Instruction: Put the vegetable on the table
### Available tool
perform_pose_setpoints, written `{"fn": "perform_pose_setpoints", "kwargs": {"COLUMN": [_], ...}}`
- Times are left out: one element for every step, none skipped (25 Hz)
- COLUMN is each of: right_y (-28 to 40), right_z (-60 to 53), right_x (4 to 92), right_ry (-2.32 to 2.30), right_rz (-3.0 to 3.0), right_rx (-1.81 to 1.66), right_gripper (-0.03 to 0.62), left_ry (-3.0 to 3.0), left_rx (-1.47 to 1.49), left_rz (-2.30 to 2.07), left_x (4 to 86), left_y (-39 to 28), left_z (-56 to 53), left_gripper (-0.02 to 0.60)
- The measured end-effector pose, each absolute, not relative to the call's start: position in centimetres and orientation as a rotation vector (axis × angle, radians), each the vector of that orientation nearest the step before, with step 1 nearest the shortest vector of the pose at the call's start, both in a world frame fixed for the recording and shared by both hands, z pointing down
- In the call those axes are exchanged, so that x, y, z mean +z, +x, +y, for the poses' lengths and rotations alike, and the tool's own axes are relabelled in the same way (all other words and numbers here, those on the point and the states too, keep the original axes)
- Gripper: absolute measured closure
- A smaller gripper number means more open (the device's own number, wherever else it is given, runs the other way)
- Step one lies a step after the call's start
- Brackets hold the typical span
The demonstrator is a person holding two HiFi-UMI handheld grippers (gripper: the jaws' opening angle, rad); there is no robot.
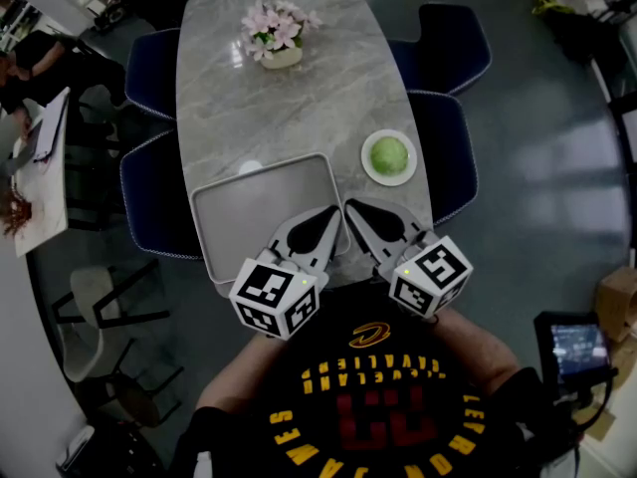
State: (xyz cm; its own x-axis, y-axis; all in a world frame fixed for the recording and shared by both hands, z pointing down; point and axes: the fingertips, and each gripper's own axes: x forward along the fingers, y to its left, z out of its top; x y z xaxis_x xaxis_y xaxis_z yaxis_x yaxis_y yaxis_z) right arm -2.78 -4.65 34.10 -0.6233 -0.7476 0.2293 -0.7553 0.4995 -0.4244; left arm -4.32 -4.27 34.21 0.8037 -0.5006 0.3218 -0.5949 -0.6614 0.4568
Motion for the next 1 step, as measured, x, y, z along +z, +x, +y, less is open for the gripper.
{"fn": "perform_pose_setpoints", "kwargs": {"right_y": [-2.82], "right_z": [-4.61], "right_x": [34.1], "right_ry": [1.356], "right_rz": [-2.706], "right_rx": [0.778], "right_gripper": [0.589], "left_ry": [2.433], "left_rx": [0.226], "left_rz": [-0.81], "left_x": [34.19], "left_y": [-4.35], "left_z": [-4.24], "left_gripper": [0.58]}}
